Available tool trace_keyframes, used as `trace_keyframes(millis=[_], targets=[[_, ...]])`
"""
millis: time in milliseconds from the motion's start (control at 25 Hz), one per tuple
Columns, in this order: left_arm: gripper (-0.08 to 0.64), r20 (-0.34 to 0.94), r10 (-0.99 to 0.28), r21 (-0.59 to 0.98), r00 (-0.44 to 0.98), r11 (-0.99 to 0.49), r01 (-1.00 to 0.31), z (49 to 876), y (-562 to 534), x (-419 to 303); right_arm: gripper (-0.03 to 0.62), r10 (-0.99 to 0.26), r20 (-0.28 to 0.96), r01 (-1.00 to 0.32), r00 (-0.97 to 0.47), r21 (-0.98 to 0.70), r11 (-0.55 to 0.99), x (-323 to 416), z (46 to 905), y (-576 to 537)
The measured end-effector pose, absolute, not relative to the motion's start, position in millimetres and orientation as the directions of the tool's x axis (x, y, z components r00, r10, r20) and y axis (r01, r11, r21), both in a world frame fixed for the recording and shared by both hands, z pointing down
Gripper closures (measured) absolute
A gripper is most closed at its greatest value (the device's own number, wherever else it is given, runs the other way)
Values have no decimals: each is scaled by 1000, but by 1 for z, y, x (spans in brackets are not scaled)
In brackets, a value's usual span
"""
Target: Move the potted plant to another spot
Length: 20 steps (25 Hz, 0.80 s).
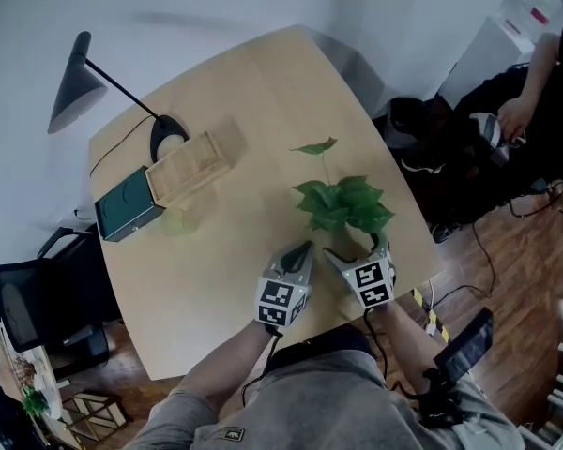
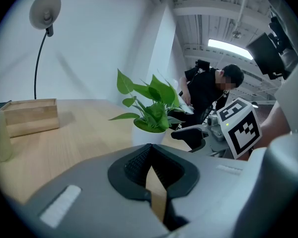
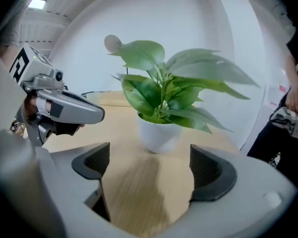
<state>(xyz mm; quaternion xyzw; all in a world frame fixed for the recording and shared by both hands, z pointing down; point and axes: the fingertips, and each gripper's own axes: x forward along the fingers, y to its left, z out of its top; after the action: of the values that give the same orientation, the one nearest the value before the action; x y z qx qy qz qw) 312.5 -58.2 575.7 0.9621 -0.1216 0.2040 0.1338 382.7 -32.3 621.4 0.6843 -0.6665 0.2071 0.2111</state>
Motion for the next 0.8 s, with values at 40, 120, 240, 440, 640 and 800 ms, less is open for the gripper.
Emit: trace_keyframes(millis=[40,120,240,440,640,800], targets=[[560,418,-174,209,892,-937,-281,572,-53,311,75,-825,565,-999,33,14,-30,380,619,-26],[560,404,-164,210,900,-941,-266,566,-41,305,75,-825,563,-999,47,17,-45,373,612,-13],[560,377,-160,207,912,-946,-252,552,-23,291,83,-832,551,-998,64,23,-61,356,595,8],[560,350,-159,209,923,-947,-243,530,17,253,163,-849,525,-998,60,33,-50,308,563,48],[560,329,-142,202,933,-955,-217,519,51,225,290,-856,513,-997,66,73,-33,264,544,86],[560,320,-124,203,939,-959,-196,512,79,213,324,-856,514,-996,66,82,-28,240,538,116]])
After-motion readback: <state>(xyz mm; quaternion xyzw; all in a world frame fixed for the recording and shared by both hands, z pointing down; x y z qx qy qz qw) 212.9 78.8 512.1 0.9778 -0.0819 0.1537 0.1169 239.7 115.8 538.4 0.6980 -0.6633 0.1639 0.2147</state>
